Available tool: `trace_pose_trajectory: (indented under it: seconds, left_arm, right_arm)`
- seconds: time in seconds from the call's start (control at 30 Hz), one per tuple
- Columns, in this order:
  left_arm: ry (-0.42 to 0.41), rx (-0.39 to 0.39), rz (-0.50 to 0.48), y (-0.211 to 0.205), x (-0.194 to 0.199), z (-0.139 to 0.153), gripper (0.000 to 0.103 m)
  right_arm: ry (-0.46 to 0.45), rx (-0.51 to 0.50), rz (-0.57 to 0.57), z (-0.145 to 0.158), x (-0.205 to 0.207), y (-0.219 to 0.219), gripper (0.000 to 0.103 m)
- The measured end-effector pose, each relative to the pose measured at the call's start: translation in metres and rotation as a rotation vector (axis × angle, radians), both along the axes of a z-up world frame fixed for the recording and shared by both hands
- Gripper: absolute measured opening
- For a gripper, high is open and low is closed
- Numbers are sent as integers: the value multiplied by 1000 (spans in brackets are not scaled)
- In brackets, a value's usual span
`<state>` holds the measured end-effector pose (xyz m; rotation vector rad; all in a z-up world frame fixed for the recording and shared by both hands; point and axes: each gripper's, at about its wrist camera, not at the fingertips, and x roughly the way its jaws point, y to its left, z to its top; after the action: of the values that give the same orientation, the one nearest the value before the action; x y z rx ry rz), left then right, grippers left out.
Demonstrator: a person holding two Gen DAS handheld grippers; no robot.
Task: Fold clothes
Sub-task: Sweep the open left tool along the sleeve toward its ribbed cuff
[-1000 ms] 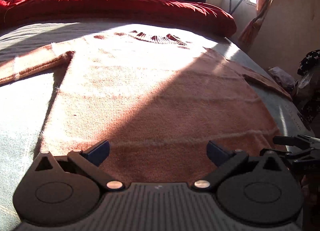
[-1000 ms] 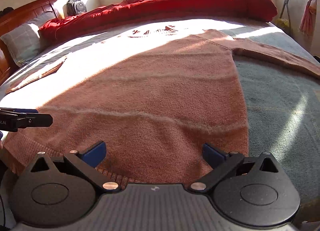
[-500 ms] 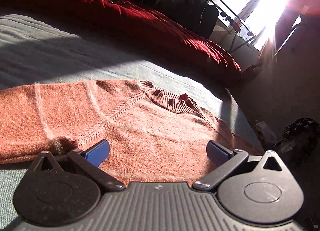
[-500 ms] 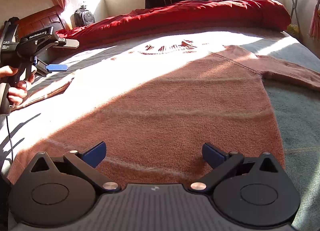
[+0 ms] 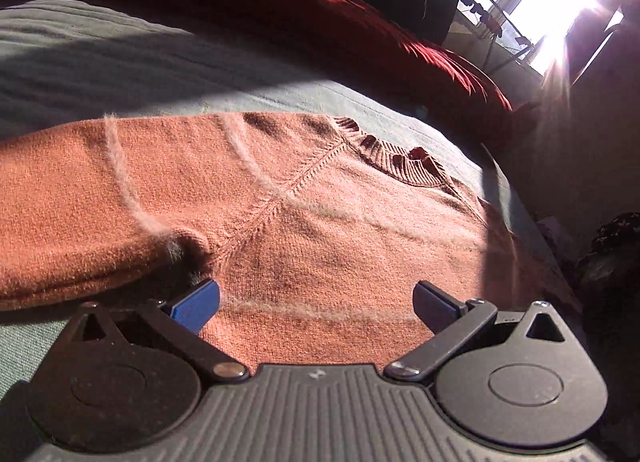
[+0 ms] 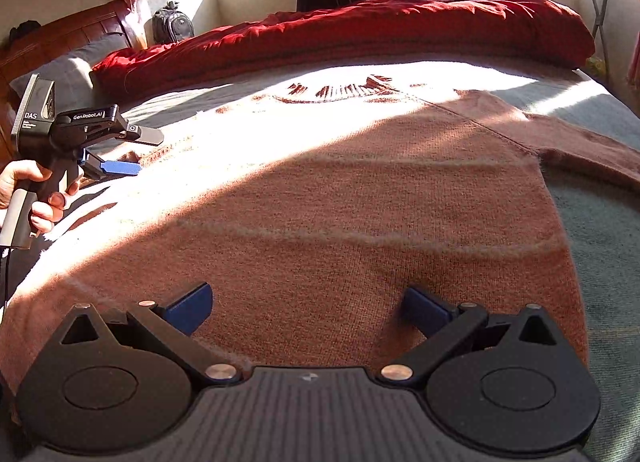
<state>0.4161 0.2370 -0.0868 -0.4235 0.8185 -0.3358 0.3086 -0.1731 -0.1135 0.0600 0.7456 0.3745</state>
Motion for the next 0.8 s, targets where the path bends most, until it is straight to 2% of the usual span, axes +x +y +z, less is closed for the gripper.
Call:
trace_pose_trajectory:
  seconds: [0.13, 0.27, 0.37, 0.43, 0.5, 0.53, 0.63, 0.8]
  left_arm:
    - [-48, -24, 71, 16, 11, 17, 102]
    - [42, -76, 99, 25, 30, -2, 102]
    - [52, -35, 99, 27, 25, -14, 102]
    - [25, -26, 90, 34, 16, -18, 102]
    - [26, 27, 114, 43, 10, -14, 102]
    - [30, 57, 133, 50, 8, -12, 102]
    - [35, 66, 197, 80, 0, -8, 102]
    - [37, 13, 339, 143, -19, -7, 102]
  right_arm:
    - [-6, -10, 1, -1, -1, 1, 103]
    - [-14, -45, 1, -3, -2, 7, 103]
    - [-18, -66, 9, -3, -4, 9, 103]
    - [-18, -65, 11, -4, -5, 8, 103]
    - [-17, -63, 10, -4, -5, 7, 103]
    - [-16, -64, 9, -3, -5, 8, 103]
    - [-18, -73, 7, -3, -5, 9, 103]
    - [-18, -83, 7, -3, -6, 10, 103]
